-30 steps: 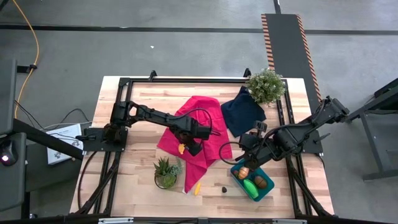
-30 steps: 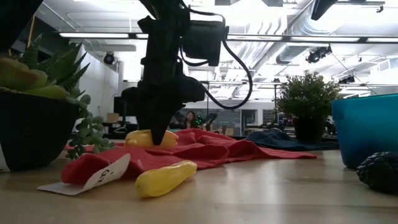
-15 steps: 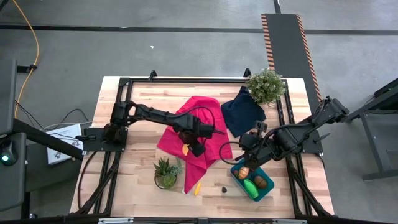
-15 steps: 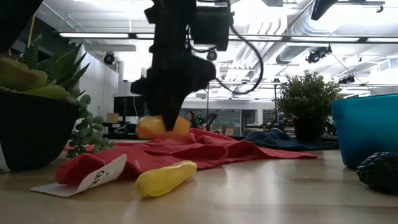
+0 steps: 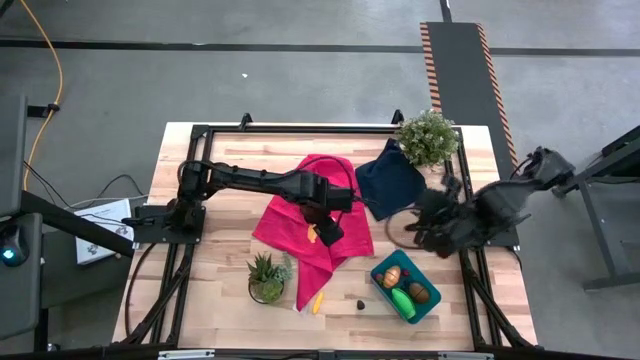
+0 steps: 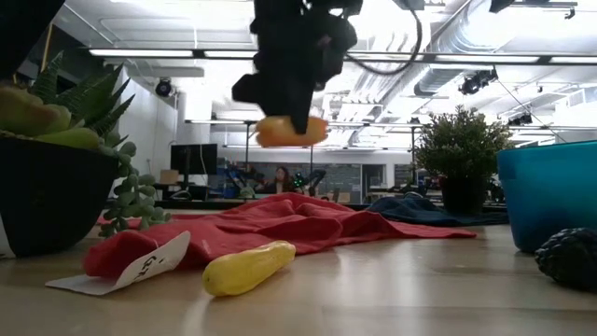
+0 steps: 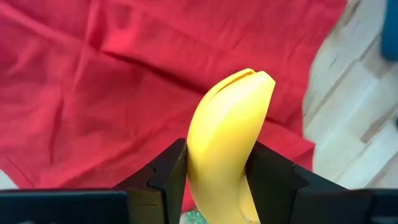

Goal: Pick and placing Produce into tupperware
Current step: Put the banana into the blue bin

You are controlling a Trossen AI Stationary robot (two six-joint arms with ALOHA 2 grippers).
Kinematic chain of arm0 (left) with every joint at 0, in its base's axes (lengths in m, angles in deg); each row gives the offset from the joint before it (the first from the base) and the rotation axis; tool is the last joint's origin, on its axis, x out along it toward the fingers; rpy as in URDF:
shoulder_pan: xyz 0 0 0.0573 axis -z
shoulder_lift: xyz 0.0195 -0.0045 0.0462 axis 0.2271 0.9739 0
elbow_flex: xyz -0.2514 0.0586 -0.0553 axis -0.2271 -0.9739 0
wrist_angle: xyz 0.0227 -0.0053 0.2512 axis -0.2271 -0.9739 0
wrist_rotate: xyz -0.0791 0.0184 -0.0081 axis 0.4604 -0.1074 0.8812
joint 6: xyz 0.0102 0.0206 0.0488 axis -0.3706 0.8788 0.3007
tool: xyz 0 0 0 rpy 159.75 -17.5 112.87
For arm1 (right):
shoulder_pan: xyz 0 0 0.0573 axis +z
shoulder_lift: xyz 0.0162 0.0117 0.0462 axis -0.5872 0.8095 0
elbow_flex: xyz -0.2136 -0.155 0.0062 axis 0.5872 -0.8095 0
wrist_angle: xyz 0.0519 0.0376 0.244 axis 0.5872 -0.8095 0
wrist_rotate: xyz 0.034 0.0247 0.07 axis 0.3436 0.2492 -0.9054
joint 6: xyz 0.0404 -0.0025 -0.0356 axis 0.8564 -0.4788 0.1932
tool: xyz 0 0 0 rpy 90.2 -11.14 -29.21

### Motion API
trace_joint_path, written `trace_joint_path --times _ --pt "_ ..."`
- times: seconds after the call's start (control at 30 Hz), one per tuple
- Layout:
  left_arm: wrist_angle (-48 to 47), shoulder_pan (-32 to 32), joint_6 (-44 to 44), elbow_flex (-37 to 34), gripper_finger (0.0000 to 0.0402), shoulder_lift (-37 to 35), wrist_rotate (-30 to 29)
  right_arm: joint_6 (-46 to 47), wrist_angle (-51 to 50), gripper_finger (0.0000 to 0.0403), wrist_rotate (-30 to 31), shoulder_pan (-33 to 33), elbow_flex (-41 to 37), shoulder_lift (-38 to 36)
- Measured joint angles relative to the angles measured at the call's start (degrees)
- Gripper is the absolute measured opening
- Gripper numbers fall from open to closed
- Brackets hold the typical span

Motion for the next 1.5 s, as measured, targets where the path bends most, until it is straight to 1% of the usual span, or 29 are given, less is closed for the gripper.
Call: trace_joint_path --times 0.1,0.2,0.27,0.37,0.47,0.6,0.67,0.8,0.97,1.1,1.2,1.3,1.4,1.47,1.5 --pt "-1.5 0.0 0.65 3.05 0.0138 0.0 -1.43 4.96 0.47 0.0114 3.44 2.69 -0.64 -4.11" --pt "-2.38 -0.42 1.22 6.24 0.0141 0.0 -2.1 10.01 1.45 0.0114 6.44 5.6 -3.13 -7.65" --pt "-2.23 -0.46 1.5 8.65 0.0142 0.0 -2.08 13.58 2.56 0.0114 7.97 7.42 -6.22 -9.83" --pt "-2.31 -1.16 2.11 12.47 0.0141 0.0 -2.11 19.08 5.97 0.0114 8.7 9.85 -12.64 -12.97" --pt "-2.01 -1.85 2.76 16.73 0.0141 -0.02 -2.13 23.11 13.43 0.0114 8.76 12.0 -19.97 -15.55" --pt "-1.21 -2.11 3.59 22.27 0.0142 -0.04 -2.11 25.0 27.6 0.0114 10.39 14.05 -28.35 -17.76" --pt "-0.61 -2.21 4.05 24.87 0.0141 -0.04 -1.51 24.74 34.22 0.0114 11.77 14.6 -31.32 -18.38" --pt "2.18 -2.21 4.63 29.42 0.0141 -0.07 0.68 24.51 44.2 0.0114 16.19 15.24 -35.12 -18.81" --pt "7.74 -2.19 4.63 29.01 0.0141 -1.8 2.94 21.3 52.42 0.0114 19.75 15.25 -36.22 -18.79" --pt "8.77 -1.97 4.58 29.03 0.0139 -3.05 3.49 18.13 56.26 0.0114 22.62 15.25 -36.22 -18.79" --pt "8.15 -1.71 4.54 28.92 0.014 -3.7 3.49 18.96 56.97 0.0114 23.31 15.06 -36.87 -18.88" --pt "8.22 -1.02 4.6 28.99 0.0139 -4.53 3.5 22.43 60.59 0.0114 23.63 14.73 -41.37 -19.55" --pt "7.62 -0.31 4.69 29.01 0.0139 -5.33 3.45 25.95 69.44 0.0114 23.6 14.73 -48.04 -20.13" --pt "6.81 -0.26 4.76 28.95 0.0139 -5.99 3.41 26.45 80.0 0.0114 22.68 14.73 -53.26 -20.37" --pt "6.6 -0.19 4.95 28.94 0.014 -6.18 3.42 25.51 86.8 0.0114 21.99 14.73 -55.84 -20.37"
